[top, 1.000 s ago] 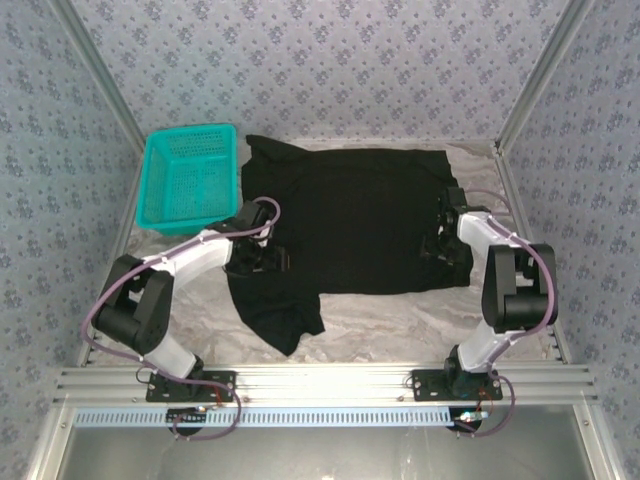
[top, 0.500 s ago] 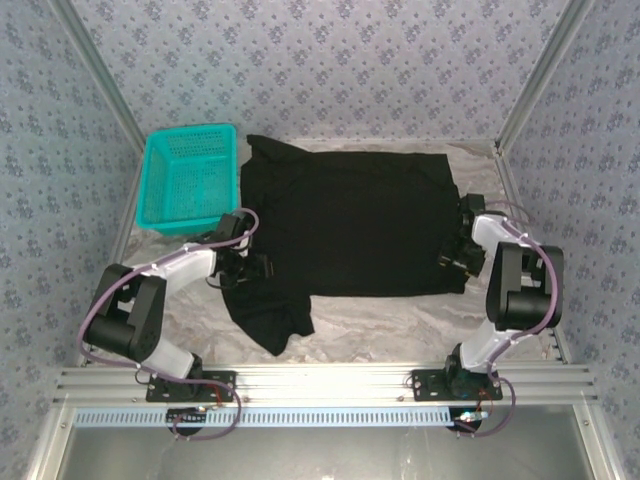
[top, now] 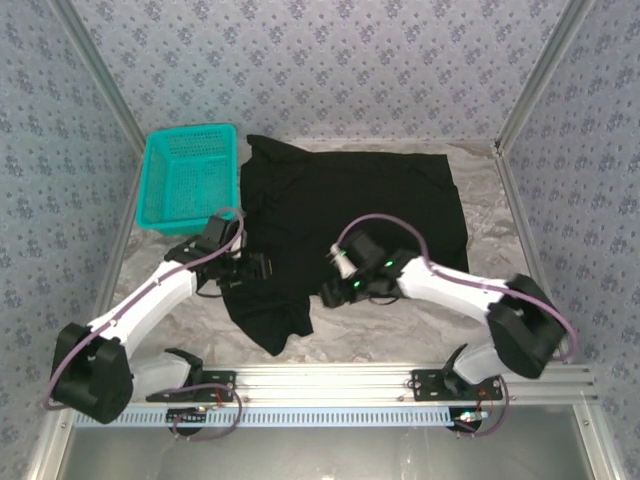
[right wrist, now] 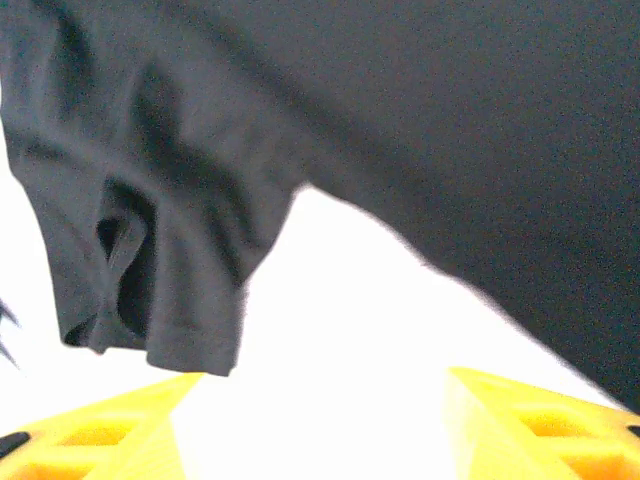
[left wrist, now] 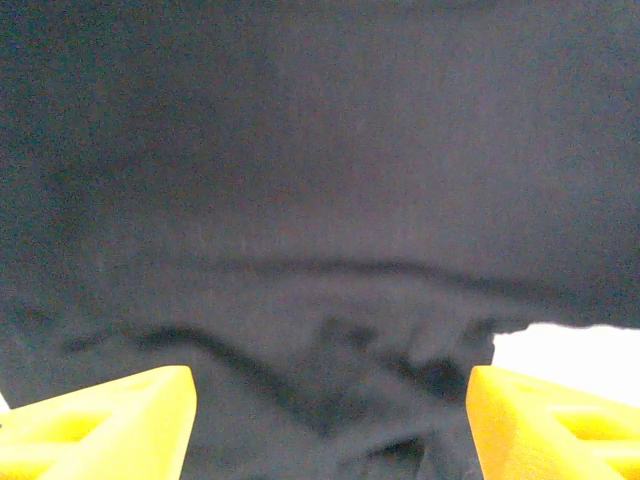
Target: Fold the inside-out t-shirt
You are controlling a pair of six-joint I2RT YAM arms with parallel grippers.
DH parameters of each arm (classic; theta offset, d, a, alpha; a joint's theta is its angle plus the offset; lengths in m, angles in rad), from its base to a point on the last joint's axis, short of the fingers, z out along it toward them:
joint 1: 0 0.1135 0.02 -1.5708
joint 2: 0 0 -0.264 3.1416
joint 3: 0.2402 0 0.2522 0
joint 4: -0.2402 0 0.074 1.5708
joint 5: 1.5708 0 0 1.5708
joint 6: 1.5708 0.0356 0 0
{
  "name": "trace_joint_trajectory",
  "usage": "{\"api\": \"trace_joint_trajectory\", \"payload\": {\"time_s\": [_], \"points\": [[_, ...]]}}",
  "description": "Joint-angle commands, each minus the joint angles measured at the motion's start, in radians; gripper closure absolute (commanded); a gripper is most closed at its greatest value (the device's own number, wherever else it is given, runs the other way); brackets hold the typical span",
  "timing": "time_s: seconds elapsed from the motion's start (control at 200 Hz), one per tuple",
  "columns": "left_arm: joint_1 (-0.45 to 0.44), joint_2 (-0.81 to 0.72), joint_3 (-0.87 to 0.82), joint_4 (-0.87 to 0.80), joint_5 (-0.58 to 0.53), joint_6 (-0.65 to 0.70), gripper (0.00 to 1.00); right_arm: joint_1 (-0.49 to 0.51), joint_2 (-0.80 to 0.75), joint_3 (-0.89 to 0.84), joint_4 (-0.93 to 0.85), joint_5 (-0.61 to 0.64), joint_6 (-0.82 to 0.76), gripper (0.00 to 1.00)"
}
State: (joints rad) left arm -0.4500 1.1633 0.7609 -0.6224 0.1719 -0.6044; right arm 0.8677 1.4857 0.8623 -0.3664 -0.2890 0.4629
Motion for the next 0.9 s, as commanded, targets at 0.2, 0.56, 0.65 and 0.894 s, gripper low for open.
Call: {"api": "trace_joint_trajectory", "payload": {"time_s": [0.2,0.56,0.65,0.894], "points": [[-0.191,-0.172,-0.124,-0.33,-0.01,-0.273,0.42,0.129,0.194,0.056,0.104,-0.046,0.197,0.47],[-0.237,-0.072,-0.23,-0.074,0.157,-0.351,0.43,0.141,0.266,0.061,0.128,-0.064,0.208,0.63],[-0.259,-0.023,-0.215,-0.062,0.166,-0.335,0.43,0.147,0.271,0.068,0.125,-0.064,0.208,0.64],[-0.307,0.039,-0.201,-0.089,0.116,-0.31,0.55,0.149,0.252,0.087,0.119,-0.077,0.204,0.62]]}}
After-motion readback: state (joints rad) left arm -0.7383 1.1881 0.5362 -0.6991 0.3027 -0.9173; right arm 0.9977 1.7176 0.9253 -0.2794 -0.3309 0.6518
